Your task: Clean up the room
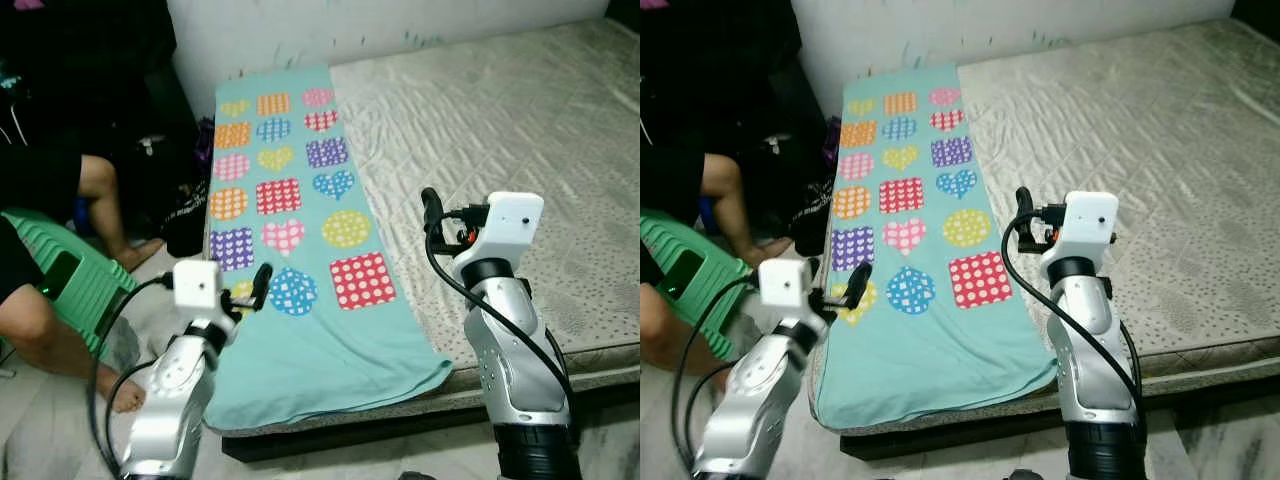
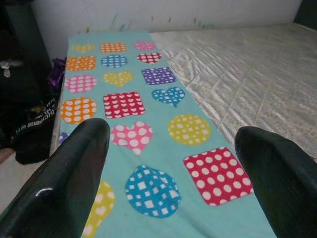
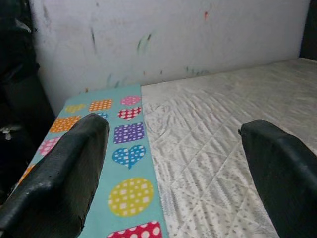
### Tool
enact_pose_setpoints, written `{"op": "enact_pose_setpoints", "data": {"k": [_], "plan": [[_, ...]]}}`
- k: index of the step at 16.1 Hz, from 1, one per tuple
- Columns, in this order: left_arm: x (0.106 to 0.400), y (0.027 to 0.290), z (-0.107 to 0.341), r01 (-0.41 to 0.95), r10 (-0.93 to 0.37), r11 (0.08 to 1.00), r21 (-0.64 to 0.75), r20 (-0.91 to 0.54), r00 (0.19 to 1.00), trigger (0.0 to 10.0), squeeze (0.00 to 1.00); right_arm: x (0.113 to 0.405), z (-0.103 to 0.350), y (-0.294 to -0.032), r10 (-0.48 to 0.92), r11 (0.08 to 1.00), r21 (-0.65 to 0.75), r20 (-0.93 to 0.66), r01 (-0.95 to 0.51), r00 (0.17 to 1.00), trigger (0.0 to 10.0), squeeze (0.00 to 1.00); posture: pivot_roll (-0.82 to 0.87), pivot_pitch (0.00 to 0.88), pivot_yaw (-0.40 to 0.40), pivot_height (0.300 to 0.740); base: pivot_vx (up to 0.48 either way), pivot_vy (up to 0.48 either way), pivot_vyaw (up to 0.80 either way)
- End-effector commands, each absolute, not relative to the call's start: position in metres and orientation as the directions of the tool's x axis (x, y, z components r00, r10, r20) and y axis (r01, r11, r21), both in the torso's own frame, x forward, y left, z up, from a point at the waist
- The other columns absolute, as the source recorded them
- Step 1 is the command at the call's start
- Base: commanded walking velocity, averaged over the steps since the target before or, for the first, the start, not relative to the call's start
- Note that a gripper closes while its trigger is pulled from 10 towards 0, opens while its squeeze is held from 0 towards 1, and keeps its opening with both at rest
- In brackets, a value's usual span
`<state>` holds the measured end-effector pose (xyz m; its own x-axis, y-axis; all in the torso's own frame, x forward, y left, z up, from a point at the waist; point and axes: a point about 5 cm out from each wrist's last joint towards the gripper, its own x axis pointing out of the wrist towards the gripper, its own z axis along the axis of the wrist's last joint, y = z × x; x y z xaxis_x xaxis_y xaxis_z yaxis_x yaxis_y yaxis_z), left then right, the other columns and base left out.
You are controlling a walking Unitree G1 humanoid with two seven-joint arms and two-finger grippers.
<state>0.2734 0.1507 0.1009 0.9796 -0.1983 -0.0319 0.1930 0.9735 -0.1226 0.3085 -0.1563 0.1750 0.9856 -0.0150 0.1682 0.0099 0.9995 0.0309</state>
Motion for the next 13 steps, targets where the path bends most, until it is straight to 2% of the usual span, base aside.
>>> {"op": "enact_pose_setpoints", "data": {"k": [1, 8, 13], "plan": [[0.2717, 0.1554, 0.1057, 0.193, -0.196, 0.975, -0.109, -0.020, 0.980, 10.0, 0.00, 0.3061, 0.1726, -0.1539, -0.002, 1.000, 0.022, 0.165, -0.001, 0.986, 10.0, 0.00, -0.17, 0.088, 0.111, 0.740, 0.000, 0.000, 0.00], [0.2712, 0.1514, 0.1061, 0.203, -0.207, 0.972, -0.115, -0.017, 0.978, 10.0, 0.00, 0.3062, 0.1692, -0.1572, -0.053, 0.998, 0.051, 0.139, 0.046, 0.989, 10.0, 0.00, -0.17, 0.091, 0.111, 0.740, 0.000, 0.000, 0.00], [0.2702, 0.1502, 0.1055, 0.210, -0.214, 0.971, -0.116, -0.022, 0.977, 10.0, 0.00, 0.3056, 0.1728, -0.1565, -0.029, 0.999, 0.041, 0.162, 0.023, 0.986, 10.0, 0.00, -0.18, 0.102, 0.111, 0.740, 0.000, 0.000, 0.00]]}}
